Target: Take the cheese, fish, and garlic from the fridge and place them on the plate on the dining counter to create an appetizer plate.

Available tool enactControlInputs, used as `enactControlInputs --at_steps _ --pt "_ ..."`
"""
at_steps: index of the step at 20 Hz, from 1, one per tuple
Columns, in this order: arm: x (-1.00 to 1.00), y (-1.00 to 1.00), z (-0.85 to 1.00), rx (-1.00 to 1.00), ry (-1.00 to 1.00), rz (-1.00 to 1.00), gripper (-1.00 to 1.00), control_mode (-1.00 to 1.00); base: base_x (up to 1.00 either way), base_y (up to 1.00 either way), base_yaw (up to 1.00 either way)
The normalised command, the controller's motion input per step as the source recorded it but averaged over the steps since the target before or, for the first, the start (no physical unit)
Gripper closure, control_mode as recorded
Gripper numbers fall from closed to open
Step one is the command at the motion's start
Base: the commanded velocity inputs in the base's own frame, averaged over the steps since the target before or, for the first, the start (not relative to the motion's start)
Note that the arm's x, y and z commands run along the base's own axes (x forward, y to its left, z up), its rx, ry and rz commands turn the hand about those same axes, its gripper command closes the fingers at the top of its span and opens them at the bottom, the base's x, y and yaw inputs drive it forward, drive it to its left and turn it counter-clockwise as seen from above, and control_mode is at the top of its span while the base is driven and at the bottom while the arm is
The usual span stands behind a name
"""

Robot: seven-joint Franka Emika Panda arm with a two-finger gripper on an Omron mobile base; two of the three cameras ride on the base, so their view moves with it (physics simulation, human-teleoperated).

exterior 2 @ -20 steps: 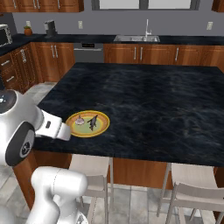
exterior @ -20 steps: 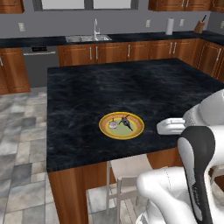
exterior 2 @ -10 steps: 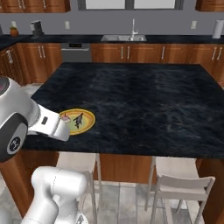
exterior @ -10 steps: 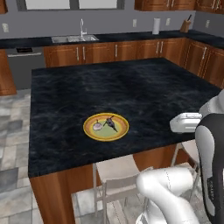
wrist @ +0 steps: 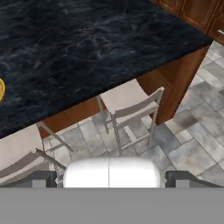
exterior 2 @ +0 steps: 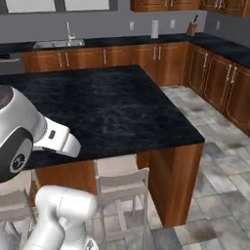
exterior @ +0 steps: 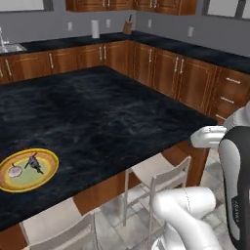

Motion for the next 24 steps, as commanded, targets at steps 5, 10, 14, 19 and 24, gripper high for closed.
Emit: enactControlInputs --at_steps 5,10,14,19,24 --pt "0.0 0.0 0.0 0.0 0.0 0.0 -1.0 1.0 -0.03 -0.87 -0.6" --pt "0.0 0.0 0.0 0.0 0.0 0.0 -1.0 1.0 0.0 -0.9 -0.63" --pt "0.0 0.0 0.0 0.0 0.0 0.0 -1.0 1.0 0.0 -0.84 -0.6" --pt "0.0 0.0 0.0 0.0 0.0 0.0 -1.0 1.0 0.17 -0.71 -0.54" --pt "0.0 0.0 0.0 0.0 0.0 0.0 -1.0 1.0 0.78 -0.16 -0.39"
